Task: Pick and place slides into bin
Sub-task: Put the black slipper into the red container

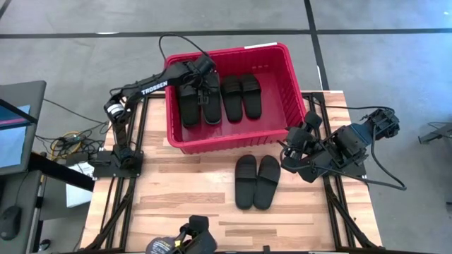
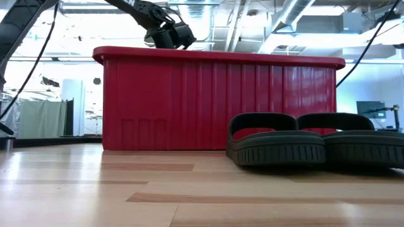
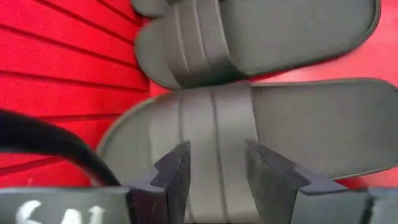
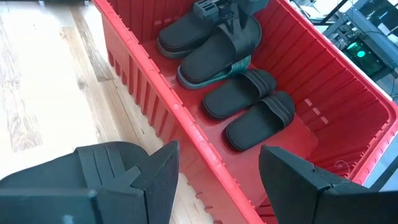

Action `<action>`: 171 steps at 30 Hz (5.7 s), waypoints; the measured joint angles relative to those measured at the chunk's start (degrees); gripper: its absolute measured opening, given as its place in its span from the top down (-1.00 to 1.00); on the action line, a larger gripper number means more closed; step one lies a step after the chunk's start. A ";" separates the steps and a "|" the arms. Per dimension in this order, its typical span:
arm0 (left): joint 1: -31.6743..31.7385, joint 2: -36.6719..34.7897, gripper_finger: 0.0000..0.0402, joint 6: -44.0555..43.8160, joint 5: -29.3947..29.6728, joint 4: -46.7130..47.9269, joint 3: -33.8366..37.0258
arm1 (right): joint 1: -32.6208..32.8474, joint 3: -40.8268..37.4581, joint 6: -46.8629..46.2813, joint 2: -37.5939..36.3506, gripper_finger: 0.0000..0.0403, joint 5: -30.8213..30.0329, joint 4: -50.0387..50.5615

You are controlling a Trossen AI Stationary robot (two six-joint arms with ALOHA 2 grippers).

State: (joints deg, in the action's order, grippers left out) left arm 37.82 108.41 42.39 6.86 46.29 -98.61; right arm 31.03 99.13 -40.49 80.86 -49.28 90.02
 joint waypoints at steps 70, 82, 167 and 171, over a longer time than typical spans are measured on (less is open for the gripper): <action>-61.44 7.72 0.32 -48.76 27.81 -13.27 0.63 | 16.59 -0.02 -1.43 0.02 -0.03 6.14 -3.98; -60.14 14.40 0.32 -47.58 29.35 -16.92 0.57 | 18.87 -0.02 -3.17 0.02 -0.03 5.92 -3.94; -56.18 21.06 0.99 -42.11 30.77 -1.81 -11.40 | 19.98 -0.02 -3.04 0.04 -0.03 5.95 -1.31; -56.47 21.06 0.99 -42.85 30.36 6.59 -17.00 | 19.98 -0.02 -3.04 0.04 -0.03 5.95 -1.30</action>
State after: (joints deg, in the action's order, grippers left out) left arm -18.65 129.47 -0.46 37.22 52.87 -115.61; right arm 51.00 99.11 -43.53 80.90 -43.33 88.71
